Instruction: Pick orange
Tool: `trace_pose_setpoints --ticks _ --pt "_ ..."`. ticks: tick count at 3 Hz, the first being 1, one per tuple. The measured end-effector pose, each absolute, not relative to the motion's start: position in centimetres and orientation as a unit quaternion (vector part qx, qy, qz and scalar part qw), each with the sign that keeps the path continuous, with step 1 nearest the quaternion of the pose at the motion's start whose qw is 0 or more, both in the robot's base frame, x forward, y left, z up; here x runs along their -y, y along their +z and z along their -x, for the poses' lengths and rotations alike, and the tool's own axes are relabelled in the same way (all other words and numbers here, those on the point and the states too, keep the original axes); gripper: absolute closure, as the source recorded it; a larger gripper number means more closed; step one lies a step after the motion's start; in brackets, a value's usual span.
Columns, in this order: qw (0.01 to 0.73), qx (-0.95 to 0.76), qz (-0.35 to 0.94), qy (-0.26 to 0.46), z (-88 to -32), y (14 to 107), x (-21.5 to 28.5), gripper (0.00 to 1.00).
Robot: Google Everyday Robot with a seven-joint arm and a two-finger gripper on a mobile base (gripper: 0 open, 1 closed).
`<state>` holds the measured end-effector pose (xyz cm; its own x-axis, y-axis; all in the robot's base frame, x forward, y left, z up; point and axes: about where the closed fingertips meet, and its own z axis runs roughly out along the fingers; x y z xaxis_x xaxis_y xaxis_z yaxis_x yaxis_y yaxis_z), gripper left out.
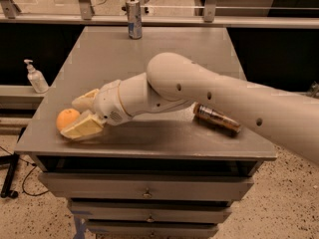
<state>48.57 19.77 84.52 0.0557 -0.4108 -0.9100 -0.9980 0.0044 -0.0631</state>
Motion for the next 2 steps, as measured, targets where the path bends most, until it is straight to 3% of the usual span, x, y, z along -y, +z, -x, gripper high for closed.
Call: trace_pose_setpoints --ticks 2 --pt "0.426 -0.585 0.597 0.347 -48.73 85.39 -18.93 0.87"
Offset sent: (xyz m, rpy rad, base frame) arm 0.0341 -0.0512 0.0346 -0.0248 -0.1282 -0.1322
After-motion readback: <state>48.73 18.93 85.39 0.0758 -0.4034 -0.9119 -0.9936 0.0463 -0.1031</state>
